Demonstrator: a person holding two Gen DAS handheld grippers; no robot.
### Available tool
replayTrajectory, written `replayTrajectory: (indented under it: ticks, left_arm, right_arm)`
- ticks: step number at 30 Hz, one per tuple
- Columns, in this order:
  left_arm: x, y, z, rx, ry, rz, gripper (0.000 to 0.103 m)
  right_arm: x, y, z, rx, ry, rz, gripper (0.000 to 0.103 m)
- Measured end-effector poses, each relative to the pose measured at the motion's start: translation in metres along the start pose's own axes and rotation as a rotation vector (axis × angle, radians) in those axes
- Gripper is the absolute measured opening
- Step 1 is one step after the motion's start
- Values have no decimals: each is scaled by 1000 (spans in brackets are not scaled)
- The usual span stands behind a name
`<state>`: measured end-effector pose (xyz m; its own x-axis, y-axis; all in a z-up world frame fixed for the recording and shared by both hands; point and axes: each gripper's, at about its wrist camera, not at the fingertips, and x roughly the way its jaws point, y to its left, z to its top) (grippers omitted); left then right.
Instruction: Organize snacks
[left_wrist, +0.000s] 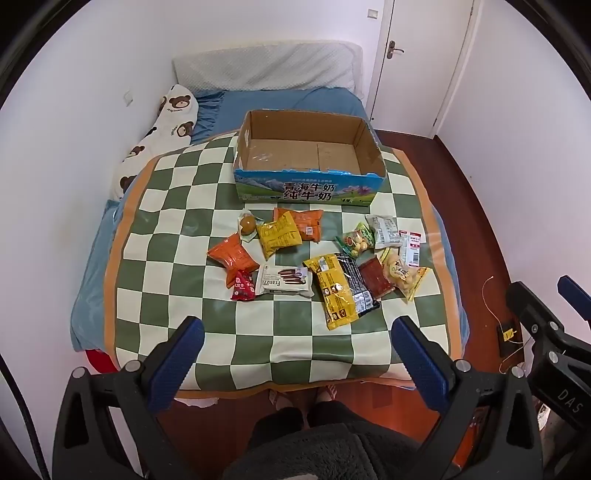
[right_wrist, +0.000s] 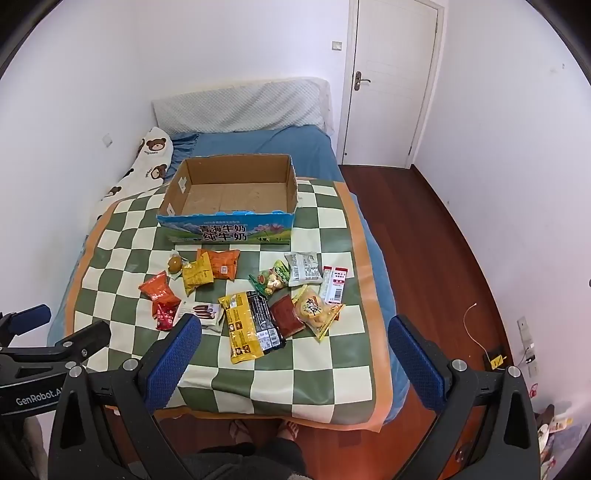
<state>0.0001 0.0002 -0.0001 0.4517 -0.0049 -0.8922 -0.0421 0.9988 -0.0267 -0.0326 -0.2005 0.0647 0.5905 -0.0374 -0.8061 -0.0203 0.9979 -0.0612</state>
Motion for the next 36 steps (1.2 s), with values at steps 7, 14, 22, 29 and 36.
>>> replayTrajectory:
  ticks: [7,14,22,29,36]
  left_arm:
    - [-1,-2,3,-5,-5,2,103]
    - [-15,-6,1,-10,-22,-7,103]
    - [-16,-4,-1,-6,-27,-7,103]
    - [-21,-3,-3,-17,-29,-8,103]
    - [-24,-1,-5,-24,-29,-8,103]
  right_arm:
    - [-6,1,2,0,-10,8,103]
    - [-5,5,2,-3,-17,10,103]
    - [-19,-2,2,-7,-14,33,103]
    - [-16,-2,4,-6,-7,37,103]
    - [-16,-3,5,-5,-7,39,103]
